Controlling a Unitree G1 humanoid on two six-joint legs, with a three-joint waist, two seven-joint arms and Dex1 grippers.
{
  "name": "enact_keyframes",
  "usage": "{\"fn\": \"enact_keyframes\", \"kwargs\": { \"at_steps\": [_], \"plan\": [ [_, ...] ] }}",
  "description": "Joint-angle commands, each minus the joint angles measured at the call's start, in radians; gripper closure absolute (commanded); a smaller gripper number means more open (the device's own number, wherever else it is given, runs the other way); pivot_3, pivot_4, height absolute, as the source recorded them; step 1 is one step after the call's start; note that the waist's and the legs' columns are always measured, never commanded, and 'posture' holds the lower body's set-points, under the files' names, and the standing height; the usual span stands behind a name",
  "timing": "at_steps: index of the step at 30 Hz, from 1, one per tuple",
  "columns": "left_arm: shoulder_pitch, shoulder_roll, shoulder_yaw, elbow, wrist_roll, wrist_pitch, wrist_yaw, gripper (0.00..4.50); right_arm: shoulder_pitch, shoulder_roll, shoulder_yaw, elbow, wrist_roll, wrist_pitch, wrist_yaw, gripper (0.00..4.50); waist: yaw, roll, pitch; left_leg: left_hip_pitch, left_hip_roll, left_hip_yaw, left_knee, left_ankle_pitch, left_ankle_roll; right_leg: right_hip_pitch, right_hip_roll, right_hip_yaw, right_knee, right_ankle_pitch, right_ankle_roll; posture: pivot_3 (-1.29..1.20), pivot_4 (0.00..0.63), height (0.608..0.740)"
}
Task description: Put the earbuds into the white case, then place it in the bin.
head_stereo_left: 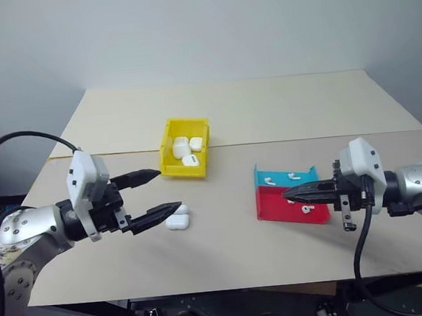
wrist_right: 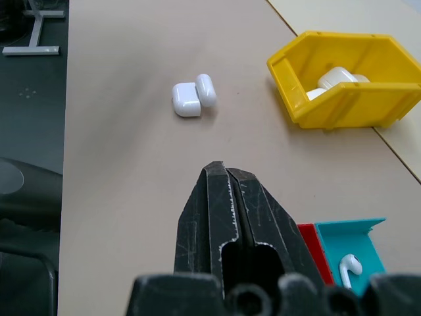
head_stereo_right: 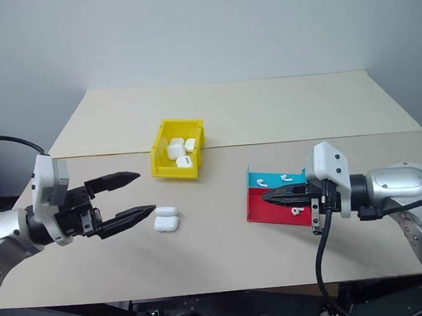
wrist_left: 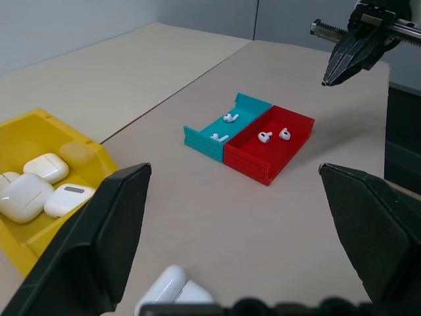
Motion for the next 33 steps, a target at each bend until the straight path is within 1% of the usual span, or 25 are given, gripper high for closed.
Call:
{"fn": "enact_keyframes", "kwargs": {
  "at_steps": [1, 5, 9, 14, 20, 24, 29, 33],
  "plan": [
    [-0.001, 0.010, 0.020, -0.031, -0.017, -0.026, -0.002, 0.06, -0.011, 0.000, -0.028, -0.005, 0.029, -0.004, 0.002, 4.50, 0.000, 0.000, 0.000, 0.000, 0.000, 0.000, 0.000, 0.000, 0.000, 0.000, 0.000, 0.000, 0.000, 0.000, 0.000, 0.00, 0.150, 0.740],
    [0.002, 0.025, 0.024, -0.025, -0.027, -0.009, 0.004, 0.06, -0.018, 0.004, -0.026, 0.004, 0.033, 0.003, -0.001, 4.50, 0.000, 0.000, 0.000, 0.000, 0.000, 0.000, 0.000, 0.000, 0.000, 0.000, 0.000, 0.000, 0.000, 0.000, 0.000, 0.00, 0.150, 0.740],
    [0.013, 0.068, 0.045, -0.023, -0.059, 0.022, -0.006, 0.06, -0.029, 0.007, -0.025, 0.010, 0.045, 0.013, -0.006, 4.50, -0.001, 0.000, 0.000, 0.000, 0.000, 0.000, 0.000, 0.000, 0.000, 0.000, 0.000, 0.000, 0.000, 0.000, 0.000, 0.00, 0.150, 0.740],
    [0.021, 0.118, 0.035, -0.028, -0.035, 0.031, 0.006, 0.06, -0.036, 0.006, -0.024, 0.015, 0.051, 0.018, -0.013, 4.50, -0.001, 0.000, 0.000, 0.000, 0.000, 0.000, 0.000, 0.000, 0.000, 0.000, 0.000, 0.000, 0.000, 0.000, 0.000, 0.00, 0.150, 0.740],
    [0.004, 0.124, 0.034, -0.008, -0.037, 0.018, -0.015, 0.06, -0.049, -0.011, -0.020, 0.035, 0.066, 0.035, 0.005, 4.50, -0.001, 0.000, 0.000, 0.000, 0.000, 0.000, 0.000, 0.000, 0.000, 0.000, 0.000, 0.000, 0.000, 0.000, 0.000, 0.00, 0.150, 0.740],
    [0.000, 0.136, 0.036, 0.007, -0.026, 0.020, -0.036, 0.00, -0.059, -0.033, -0.008, 0.049, 0.045, 0.021, 0.047, 3.60, -0.001, 0.000, 0.000, 0.000, 0.000, 0.000, 0.000, 0.000, 0.000, -0.001, 0.000, 0.000, 0.000, 0.000, 0.000, 0.00, 0.150, 0.740],
    [0.005, 0.184, 0.031, -0.006, -0.023, 0.077, -0.002, 0.00, -0.068, -0.059, -0.017, 0.052, 0.049, 0.037, 0.066, 1.85, -0.001, 0.000, 0.000, 0.000, 0.000, 0.000, 0.000, 0.000, 0.000, -0.001, 0.000, 0.000, 0.000, 0.000, 0.000, 0.00, 0.150, 0.740],
    [-0.040, 0.277, -0.030, -0.034, -0.038, 0.191, 0.050, 0.00, -0.067, -0.069, -0.021, 0.033, 0.062, 0.060, 0.051, 0.46, -0.002, 0.000, 0.000, 0.000, 0.000, 0.000, 0.000, 0.000, 0.000, -0.001, 0.000, 0.000, 0.000, 0.000, 0.000, 0.00, 0.150, 0.740]
  ]
}}
